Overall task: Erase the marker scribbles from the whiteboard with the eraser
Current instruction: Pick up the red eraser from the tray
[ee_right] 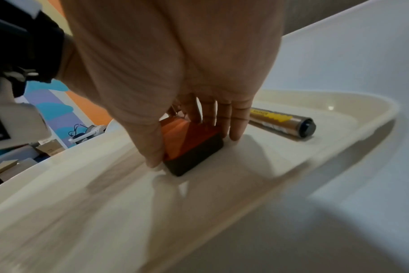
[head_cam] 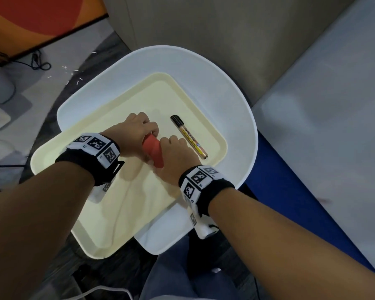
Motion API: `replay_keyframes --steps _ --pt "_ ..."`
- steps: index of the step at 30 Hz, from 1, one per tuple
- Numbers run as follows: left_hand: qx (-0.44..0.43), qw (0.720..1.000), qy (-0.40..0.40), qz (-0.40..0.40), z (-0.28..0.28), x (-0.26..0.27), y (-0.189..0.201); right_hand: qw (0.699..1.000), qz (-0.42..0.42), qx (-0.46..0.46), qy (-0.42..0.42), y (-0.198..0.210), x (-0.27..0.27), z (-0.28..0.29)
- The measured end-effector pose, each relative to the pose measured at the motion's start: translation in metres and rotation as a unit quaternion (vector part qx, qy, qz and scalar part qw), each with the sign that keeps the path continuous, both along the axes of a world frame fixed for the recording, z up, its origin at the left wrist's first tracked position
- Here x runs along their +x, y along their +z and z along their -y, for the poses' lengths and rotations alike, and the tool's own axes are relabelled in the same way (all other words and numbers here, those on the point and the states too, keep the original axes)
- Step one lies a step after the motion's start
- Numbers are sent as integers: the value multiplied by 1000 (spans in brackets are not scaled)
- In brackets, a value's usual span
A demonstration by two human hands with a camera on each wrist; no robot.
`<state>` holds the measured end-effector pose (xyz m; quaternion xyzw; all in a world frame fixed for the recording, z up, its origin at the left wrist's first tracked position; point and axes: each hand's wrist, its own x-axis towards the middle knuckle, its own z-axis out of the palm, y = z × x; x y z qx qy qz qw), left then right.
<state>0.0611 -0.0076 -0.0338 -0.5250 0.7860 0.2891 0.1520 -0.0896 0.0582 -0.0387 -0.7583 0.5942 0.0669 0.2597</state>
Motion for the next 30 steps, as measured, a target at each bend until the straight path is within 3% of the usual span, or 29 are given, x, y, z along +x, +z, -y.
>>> replay_keyframes --steps 8,19,30 --pt "-20 999 -35 35 1 0 9 1000 -2 -11 8 12 -4 9" --pt "-86 990 -40 -100 15 -46 56 996 23 -75 -52 68 -58 12" --pt "-123 976 -116 -136 7 -123 114 984 -18 -146 -100 128 -127 -15"
